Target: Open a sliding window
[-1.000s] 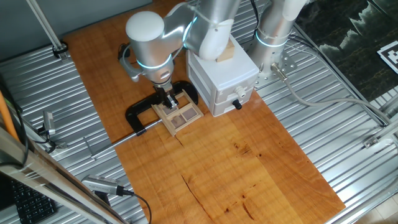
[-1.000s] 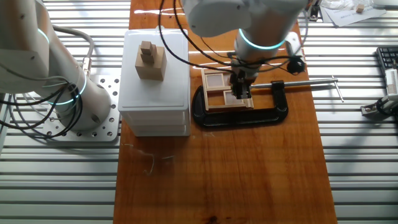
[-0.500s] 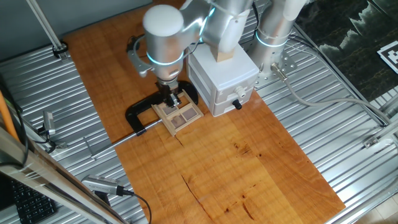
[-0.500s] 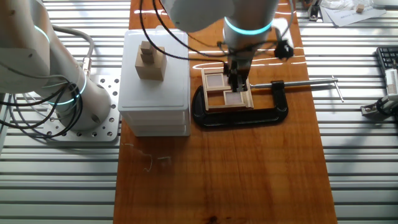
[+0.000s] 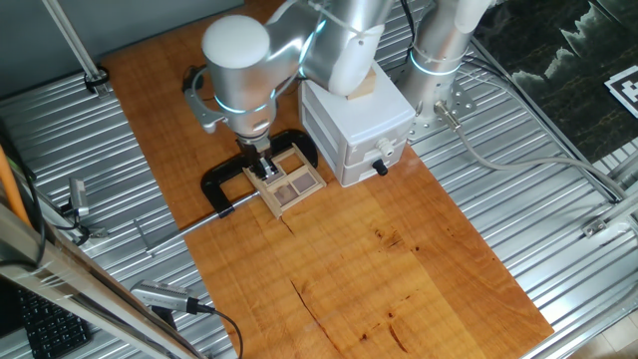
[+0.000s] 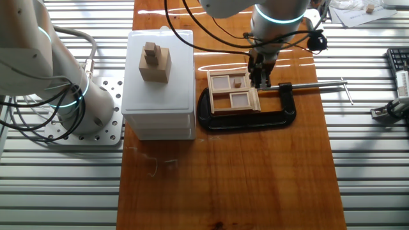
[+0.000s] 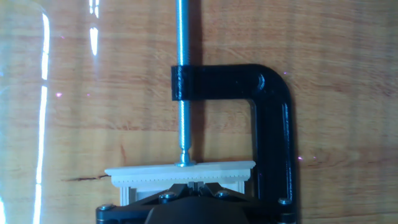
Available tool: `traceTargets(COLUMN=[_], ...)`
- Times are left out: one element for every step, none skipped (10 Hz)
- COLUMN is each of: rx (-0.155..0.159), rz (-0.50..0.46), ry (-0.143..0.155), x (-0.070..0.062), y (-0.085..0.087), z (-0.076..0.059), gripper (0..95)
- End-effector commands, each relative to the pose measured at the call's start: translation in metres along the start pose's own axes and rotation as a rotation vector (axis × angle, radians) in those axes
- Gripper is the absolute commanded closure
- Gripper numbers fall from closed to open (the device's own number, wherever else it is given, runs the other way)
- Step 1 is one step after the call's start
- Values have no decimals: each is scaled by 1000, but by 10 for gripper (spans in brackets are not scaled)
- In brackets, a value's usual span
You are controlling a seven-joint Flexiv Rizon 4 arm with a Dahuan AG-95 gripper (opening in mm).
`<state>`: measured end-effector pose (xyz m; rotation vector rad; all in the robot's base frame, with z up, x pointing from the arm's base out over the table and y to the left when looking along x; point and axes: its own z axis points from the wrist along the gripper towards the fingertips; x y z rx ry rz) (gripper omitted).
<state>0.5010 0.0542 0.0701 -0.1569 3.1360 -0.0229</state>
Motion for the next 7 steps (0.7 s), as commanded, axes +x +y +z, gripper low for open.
traceTargets(rx=[-3, -5, -6, -7, -10, -11, -11], rz=[-3, -2, -5, -8, -11, -15, -16], ry=[-2, -3, -3, -3, -4, -2, 1], x=[1, 0, 0, -1, -1, -1, -1], y=[0, 0, 0, 1, 1, 1, 1], z=[-1, -1, 0, 0, 0, 0, 0], gripper=[950, 950, 950, 950, 950, 950, 950])
